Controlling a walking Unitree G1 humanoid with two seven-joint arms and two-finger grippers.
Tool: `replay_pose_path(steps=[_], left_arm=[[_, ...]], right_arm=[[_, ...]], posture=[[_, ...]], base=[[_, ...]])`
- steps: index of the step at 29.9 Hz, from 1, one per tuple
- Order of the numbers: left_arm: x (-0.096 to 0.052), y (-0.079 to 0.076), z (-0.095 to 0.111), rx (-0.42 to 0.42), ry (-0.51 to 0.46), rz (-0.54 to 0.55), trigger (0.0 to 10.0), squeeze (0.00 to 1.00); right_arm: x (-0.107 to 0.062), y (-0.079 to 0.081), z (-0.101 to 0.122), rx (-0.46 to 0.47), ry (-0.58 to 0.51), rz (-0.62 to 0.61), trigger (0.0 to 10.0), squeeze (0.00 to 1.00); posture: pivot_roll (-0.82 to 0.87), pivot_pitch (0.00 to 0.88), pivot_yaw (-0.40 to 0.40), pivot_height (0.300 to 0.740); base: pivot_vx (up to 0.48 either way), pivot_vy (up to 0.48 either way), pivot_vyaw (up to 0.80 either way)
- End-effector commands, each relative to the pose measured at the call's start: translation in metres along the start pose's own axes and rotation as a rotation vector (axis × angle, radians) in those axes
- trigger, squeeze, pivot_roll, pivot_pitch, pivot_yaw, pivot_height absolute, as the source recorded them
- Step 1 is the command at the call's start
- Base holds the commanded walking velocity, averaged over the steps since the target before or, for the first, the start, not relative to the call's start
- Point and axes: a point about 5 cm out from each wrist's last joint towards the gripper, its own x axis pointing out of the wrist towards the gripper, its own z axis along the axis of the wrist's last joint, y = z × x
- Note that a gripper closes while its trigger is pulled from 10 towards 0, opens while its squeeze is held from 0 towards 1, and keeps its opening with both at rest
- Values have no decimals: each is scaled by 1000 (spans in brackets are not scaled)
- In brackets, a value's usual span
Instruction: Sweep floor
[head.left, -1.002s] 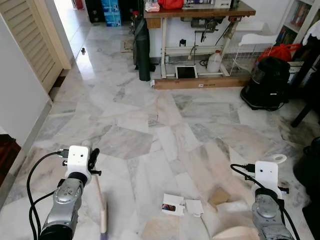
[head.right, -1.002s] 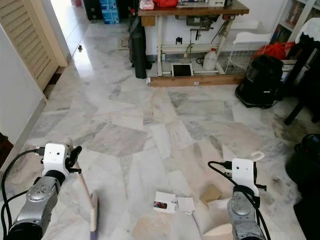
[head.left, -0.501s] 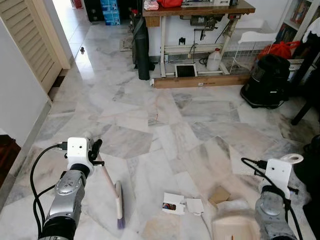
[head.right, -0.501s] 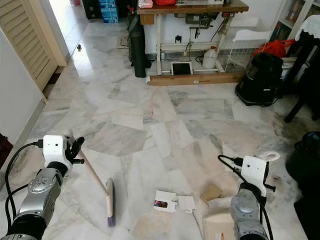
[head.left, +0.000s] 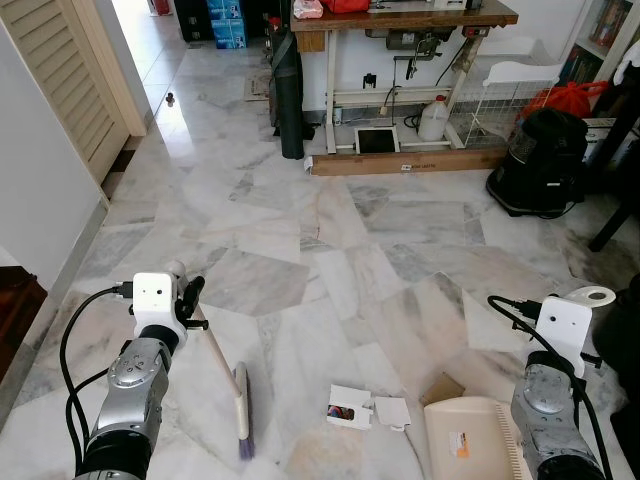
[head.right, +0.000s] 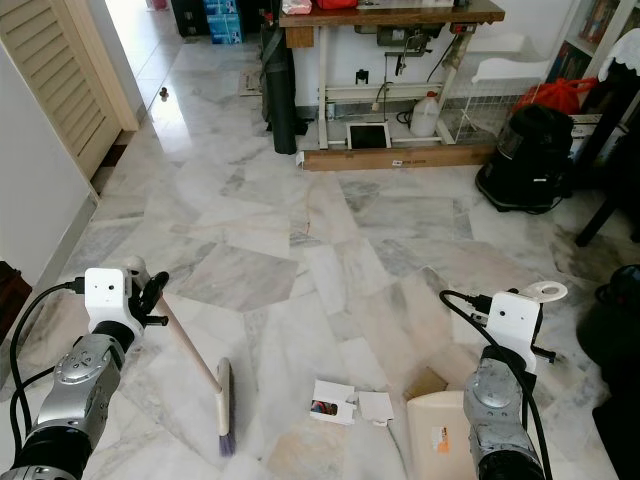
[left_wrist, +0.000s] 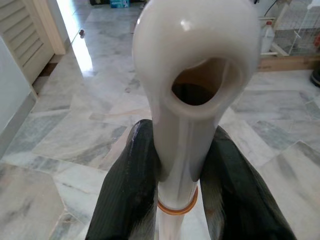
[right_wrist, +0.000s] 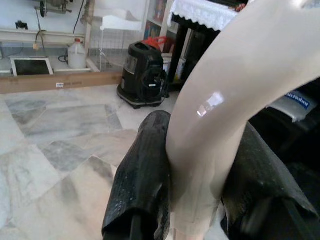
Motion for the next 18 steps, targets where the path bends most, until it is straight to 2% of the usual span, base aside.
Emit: replay_pose_path(steps=[1, 7, 9, 12, 18], left_arm=[[6, 4, 15, -10, -53, 8, 10000, 0], [9, -1, 20, -74, -75, 6, 10000, 0], [12, -2, 23, -147, -79, 7, 10000, 0], [15, -5, 25, -190, -87, -9, 10000, 0], [21, -14, 34, -233, -112, -77, 10000, 0]], right_arm=[[-2, 2, -2, 10, 2, 7, 10000, 0], [-14, 11, -17, 1, 62, 36, 10000, 0], [-18, 15, -20, -3, 68, 44, 10000, 0], [-21, 17, -24, -11, 82, 52, 10000, 0], [-26, 19, -32, -33, 111, 52, 10000, 0]], posture=[[-62, 0, 27, 740], [-58, 0, 28, 740], [-54, 0, 31, 740], [-55, 0, 34, 740], [-52, 0, 41, 740]], base=[[0, 0, 0], [0, 0, 0], [0, 0, 0], [0, 0, 0], [0, 0, 0]])
